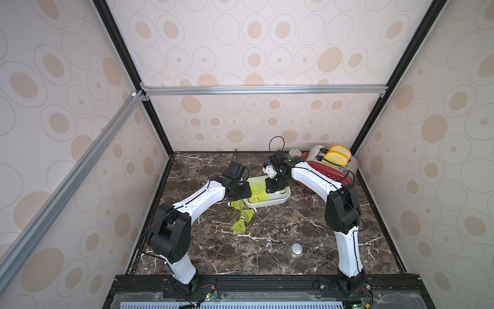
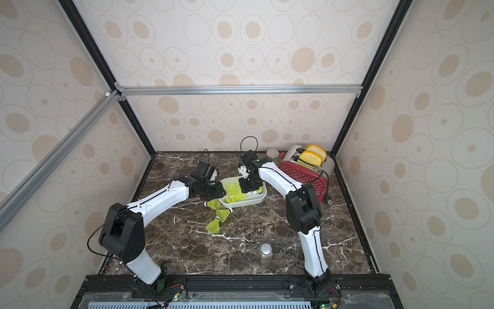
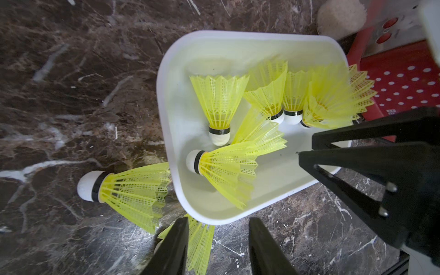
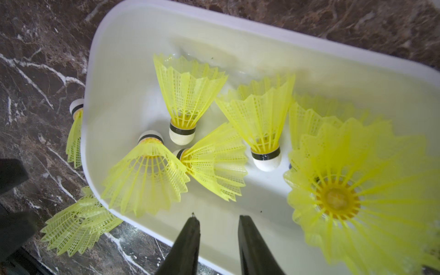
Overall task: Put the shuttlecocks into the storage box
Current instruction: Adjust the shuttlecock in the storage box.
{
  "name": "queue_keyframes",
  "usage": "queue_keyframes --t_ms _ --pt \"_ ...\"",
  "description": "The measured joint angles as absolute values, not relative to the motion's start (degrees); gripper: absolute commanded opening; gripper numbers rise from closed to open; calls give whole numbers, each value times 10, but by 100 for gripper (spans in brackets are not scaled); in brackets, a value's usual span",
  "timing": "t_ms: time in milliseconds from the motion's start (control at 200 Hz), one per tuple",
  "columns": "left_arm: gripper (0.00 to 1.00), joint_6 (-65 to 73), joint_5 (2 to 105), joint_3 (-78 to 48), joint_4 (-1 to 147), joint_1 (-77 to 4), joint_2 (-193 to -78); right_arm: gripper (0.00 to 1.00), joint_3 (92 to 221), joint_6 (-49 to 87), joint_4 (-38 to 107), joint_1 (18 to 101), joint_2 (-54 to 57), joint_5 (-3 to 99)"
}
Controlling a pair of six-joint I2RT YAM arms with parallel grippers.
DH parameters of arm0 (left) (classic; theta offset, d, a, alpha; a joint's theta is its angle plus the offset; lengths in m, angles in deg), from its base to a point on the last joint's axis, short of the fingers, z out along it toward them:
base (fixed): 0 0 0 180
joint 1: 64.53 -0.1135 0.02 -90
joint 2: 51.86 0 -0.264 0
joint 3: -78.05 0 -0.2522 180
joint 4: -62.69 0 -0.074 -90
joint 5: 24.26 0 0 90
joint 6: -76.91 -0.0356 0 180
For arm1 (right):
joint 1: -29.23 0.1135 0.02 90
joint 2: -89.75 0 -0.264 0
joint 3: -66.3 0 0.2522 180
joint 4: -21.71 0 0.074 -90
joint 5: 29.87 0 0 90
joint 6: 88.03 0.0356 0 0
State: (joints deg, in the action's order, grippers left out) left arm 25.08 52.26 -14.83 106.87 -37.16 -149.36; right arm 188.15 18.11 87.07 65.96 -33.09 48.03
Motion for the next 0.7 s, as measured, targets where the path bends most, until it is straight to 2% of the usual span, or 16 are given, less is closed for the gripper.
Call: queue_keyframes --t_ms 245,521,696 --pt "40 227 514 -114 1075 -372 -1551 31 1897 177 879 664 -355 469" --pt "41 210 515 -91 1085 -370 -1564 19 1941 164 891 665 -389 467" --pt "40 190 531 -70 1094 -366 -1591 16 1958 157 898 665 -396 467"
